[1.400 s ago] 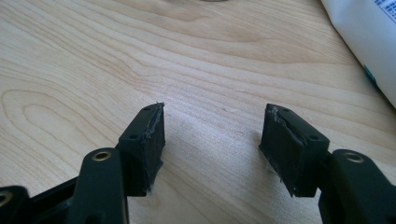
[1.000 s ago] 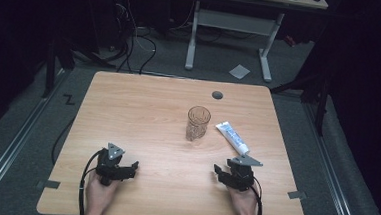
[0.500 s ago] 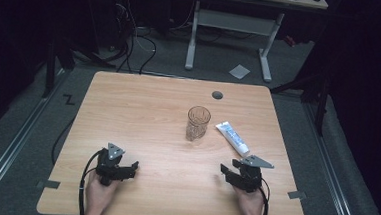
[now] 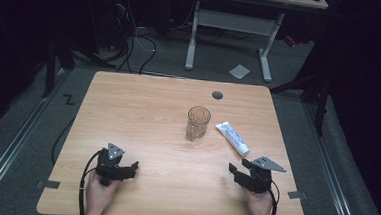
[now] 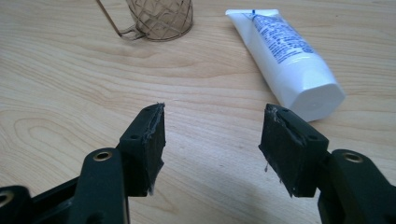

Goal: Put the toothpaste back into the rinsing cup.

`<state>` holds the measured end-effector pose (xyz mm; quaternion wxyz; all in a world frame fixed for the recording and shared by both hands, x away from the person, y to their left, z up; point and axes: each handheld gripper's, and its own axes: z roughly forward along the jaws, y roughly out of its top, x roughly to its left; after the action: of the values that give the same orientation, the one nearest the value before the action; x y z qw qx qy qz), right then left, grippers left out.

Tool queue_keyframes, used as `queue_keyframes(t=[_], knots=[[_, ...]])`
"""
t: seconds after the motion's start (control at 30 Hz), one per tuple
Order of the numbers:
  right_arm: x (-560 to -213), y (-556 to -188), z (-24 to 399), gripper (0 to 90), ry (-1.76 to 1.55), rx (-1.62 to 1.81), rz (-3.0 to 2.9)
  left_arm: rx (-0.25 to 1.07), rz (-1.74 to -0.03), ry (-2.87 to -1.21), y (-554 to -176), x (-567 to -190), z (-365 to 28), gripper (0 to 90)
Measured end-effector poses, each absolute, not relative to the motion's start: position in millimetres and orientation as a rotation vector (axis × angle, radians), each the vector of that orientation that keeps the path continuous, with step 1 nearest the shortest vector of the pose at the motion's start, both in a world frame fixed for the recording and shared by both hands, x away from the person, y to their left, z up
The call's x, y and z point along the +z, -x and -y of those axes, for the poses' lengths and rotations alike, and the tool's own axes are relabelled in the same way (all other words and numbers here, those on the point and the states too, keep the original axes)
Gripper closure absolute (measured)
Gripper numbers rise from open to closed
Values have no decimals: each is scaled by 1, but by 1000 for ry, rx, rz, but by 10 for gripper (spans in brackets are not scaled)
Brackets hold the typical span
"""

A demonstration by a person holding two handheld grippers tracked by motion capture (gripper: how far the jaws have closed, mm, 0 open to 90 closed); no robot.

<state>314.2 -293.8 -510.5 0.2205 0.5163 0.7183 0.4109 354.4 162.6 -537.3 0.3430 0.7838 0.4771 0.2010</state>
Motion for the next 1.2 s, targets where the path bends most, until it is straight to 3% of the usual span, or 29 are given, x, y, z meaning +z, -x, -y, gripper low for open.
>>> queue_keyframes(t=[0.4,0.7,0.83,1.2], knots=[[-500,-317,315,353,-1474,1139,-1937,522,-1240,-2037,-354,-537,-163,150],[-490,-326,323,366,-1491,1094,-1949,522,-1240,-2037,-354,-537,-163,150],[-487,-333,325,413,-1496,1072,-1976,522,-1240,-2038,-354,-537,-163,151],[-477,-355,329,410,-1493,1048,-1999,522,-1240,-2038,-354,-537,-163,151]])
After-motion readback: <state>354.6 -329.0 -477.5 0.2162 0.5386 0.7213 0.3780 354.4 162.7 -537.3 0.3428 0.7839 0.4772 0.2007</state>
